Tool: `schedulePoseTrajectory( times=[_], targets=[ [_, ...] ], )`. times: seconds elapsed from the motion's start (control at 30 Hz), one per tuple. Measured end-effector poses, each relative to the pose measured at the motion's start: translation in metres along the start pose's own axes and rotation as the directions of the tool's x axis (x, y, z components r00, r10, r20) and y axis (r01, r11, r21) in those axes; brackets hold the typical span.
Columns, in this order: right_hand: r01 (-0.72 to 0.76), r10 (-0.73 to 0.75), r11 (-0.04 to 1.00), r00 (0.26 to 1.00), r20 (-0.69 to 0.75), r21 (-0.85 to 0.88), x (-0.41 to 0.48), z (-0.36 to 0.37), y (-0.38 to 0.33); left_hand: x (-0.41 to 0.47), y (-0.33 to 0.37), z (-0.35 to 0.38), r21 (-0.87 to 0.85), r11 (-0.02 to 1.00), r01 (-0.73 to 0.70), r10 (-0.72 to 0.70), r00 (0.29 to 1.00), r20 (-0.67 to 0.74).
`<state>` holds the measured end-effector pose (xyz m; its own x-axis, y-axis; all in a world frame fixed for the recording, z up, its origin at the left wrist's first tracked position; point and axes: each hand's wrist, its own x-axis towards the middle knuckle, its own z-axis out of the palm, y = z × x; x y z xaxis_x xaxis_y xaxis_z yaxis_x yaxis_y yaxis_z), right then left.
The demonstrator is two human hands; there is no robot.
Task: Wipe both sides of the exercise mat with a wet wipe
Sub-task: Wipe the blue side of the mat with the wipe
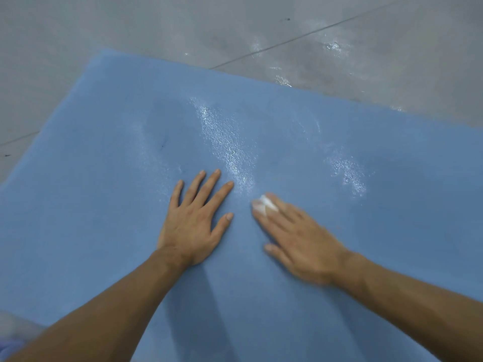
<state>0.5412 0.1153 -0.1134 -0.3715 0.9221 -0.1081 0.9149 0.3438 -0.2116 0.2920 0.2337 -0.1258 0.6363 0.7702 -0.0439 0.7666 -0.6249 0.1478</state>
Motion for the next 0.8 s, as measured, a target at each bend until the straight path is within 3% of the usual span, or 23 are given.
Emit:
schedulePoseTrajectory(
  times=[0.17, 0.23, 0.33, 0.47, 0.6, 0.7, 0.8],
  targets=[
    [0.345, -0.337, 0.936, 0.935, 0.108, -0.071, -0.058, 0.008, -0.047, 0.0, -0.001, 0.001, 0.004, 1.0, 0.0, 0.0, 1.0, -0.004],
    [0.384, -0.375, 0.921, 0.92, 0.113, -0.071, -0.069, 0.01, -0.047, 0.0, -0.001, 0.002, 0.003, 1.0, 0.001, -0.001, 1.0, -0.006],
    [0.242, -0.236, 0.967, 0.969, 0.08, -0.08, -0.061, 0.008, -0.027, 0.0, -0.001, 0.002, 0.003, 1.0, 0.005, -0.005, 1.0, -0.003],
    [-0.073, 0.08, 0.988, 0.996, 0.044, -0.136, -0.025, -0.001, 0.023, 0.0, 0.0, 0.002, -0.007, 1.0, 0.006, -0.006, 1.0, -0.002],
    [-0.484, 0.481, 0.875, 0.872, 0.084, 0.01, -0.002, -0.025, 0.068, 0.0, -0.001, 0.002, -0.011, 1.0, 0.008, -0.008, 1.0, 0.005],
    [-0.446, 0.443, 0.895, 0.888, 0.123, -0.004, -0.006, -0.026, 0.058, 0.0, -0.001, 0.003, -0.007, 1.0, 0.008, -0.008, 1.0, 0.004],
    [-0.244, 0.248, 0.969, 0.961, 0.125, -0.043, -0.025, -0.014, 0.029, -0.001, -0.001, 0.003, -0.002, 1.0, 0.004, -0.004, 1.0, -0.006]
  ],
)
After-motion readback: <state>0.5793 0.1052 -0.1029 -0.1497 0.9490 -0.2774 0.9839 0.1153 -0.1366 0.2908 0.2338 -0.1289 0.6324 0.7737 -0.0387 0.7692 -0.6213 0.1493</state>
